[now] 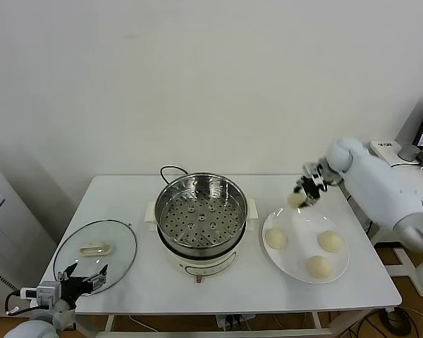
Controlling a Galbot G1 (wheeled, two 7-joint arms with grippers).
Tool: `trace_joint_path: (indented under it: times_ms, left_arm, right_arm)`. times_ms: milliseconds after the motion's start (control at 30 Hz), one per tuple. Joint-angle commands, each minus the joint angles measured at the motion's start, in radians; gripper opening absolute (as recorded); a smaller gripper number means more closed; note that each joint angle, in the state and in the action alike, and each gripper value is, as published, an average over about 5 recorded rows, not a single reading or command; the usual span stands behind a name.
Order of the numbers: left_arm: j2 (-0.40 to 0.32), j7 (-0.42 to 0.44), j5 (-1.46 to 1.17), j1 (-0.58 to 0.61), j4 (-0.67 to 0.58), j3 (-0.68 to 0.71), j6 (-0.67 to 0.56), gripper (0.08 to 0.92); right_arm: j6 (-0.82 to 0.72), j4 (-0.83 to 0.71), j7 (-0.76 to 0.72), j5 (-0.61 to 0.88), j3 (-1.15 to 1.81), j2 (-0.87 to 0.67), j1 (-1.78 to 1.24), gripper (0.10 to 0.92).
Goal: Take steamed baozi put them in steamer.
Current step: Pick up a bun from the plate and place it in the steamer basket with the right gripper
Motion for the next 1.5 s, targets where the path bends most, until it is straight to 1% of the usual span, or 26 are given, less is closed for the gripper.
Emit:
trace_joint_path:
  times_ms: [33,167,233,367,467,567,767,1000,1500]
  left_arm:
    - [0.004,0.0,0.0,0.001,-0.001,0.002,0.0,0.823]
    - [0.008,0.0,-0.001,0.0,0.0,0.007,0.0,0.823]
    - [0.009,0.0,-0.001,-0.001,0.001,0.01,0.0,0.823]
    - [0.014,0.0,-0.001,-0.001,0.004,0.019,0.0,0.823]
    - [0.018,0.001,-0.001,0.0,0.004,0.022,0.0,0.823]
    - [0.019,0.0,-0.001,0.003,0.003,0.021,0.0,0.823]
    - [0.023,0.001,-0.001,0.011,0.001,0.021,-0.001,0.823]
    - [0.021,0.0,0.0,0.007,0.01,0.027,0.0,0.823]
    - [0.017,0.001,0.0,0.006,0.015,0.032,0.001,0.823]
  right_arm:
    - [0.097,0.107,-0.022,0.176,-0.155,0.027,0.215,0.526]
    - [0.194,0.079,-0.032,0.223,-0.203,0.139,0.287,0.526]
    - [0.286,0.042,-0.043,0.224,-0.211,0.207,0.305,0.526]
    - [0.475,-0.026,-0.049,0.166,-0.182,0.325,0.305,0.526]
    - [0.569,-0.034,-0.038,0.121,-0.166,0.382,0.286,0.529]
    - [0.625,-0.014,-0.03,0.084,-0.163,0.408,0.262,0.532]
    - [0.651,0.059,-0.028,-0.02,-0.178,0.396,0.208,0.534]
    - [0.651,0.096,-0.029,-0.143,-0.16,0.394,0.127,0.535]
    - [0.651,0.044,-0.021,-0.411,-0.036,0.442,-0.024,0.535]
